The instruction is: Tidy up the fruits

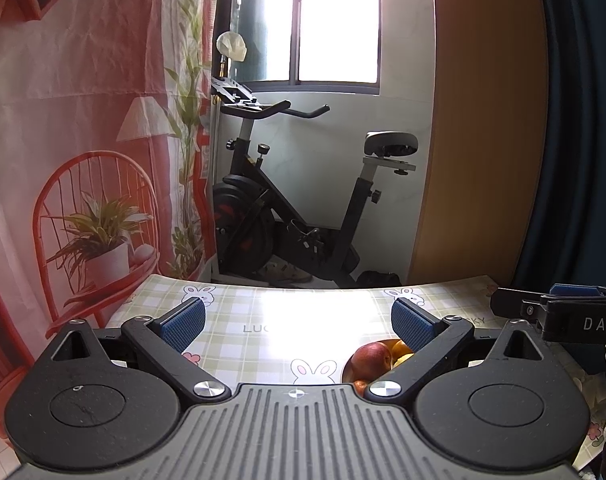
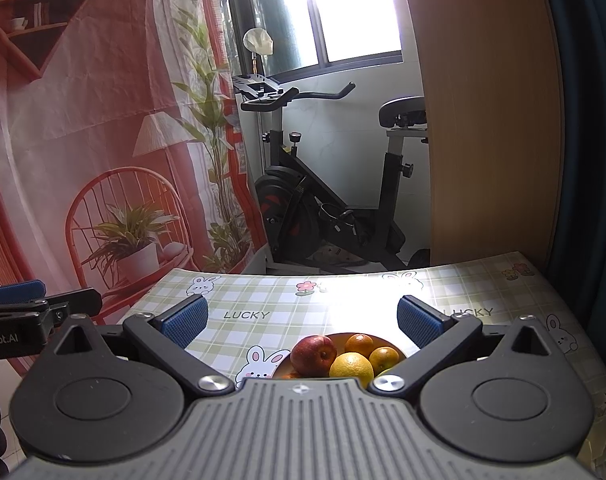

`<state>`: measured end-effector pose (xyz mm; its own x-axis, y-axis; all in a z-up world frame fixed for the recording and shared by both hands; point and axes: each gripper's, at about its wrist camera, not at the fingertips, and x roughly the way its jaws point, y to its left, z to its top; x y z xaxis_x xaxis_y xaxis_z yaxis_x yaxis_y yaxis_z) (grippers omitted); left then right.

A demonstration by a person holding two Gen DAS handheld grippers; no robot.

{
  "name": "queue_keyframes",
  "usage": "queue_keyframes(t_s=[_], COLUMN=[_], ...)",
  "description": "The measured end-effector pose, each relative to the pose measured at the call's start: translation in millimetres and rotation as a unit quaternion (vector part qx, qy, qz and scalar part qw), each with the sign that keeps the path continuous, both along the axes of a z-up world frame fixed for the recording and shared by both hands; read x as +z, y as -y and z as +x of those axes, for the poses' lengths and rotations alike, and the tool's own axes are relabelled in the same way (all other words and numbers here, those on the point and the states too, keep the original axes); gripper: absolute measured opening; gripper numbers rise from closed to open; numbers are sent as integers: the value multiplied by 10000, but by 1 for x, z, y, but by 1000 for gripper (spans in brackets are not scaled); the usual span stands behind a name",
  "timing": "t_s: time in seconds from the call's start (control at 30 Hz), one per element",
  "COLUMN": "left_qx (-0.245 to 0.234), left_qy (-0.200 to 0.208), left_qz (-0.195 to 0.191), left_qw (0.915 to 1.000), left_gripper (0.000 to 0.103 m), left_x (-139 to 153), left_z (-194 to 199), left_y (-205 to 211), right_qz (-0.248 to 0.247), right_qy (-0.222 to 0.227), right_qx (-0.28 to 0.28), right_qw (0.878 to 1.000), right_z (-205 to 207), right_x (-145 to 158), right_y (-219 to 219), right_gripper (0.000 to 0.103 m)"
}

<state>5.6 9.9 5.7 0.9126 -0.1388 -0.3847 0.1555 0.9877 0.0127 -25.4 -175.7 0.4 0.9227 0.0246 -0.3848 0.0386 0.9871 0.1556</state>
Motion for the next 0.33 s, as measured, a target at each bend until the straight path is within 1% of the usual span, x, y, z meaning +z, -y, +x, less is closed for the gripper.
queue_keyframes(t_s=[0.33], left_qx=[-22], left_qy=[-47], left_qz=[-61], left_qw=[10000], left_gripper=[101], left_x=[0], left_z=[2], left_y=[-1], right_qz=[-3], right_qy=[4], right_qx=[4], right_qw=[10000], right_z=[-1], right_x=[1], right_y=[0], right_gripper=[102])
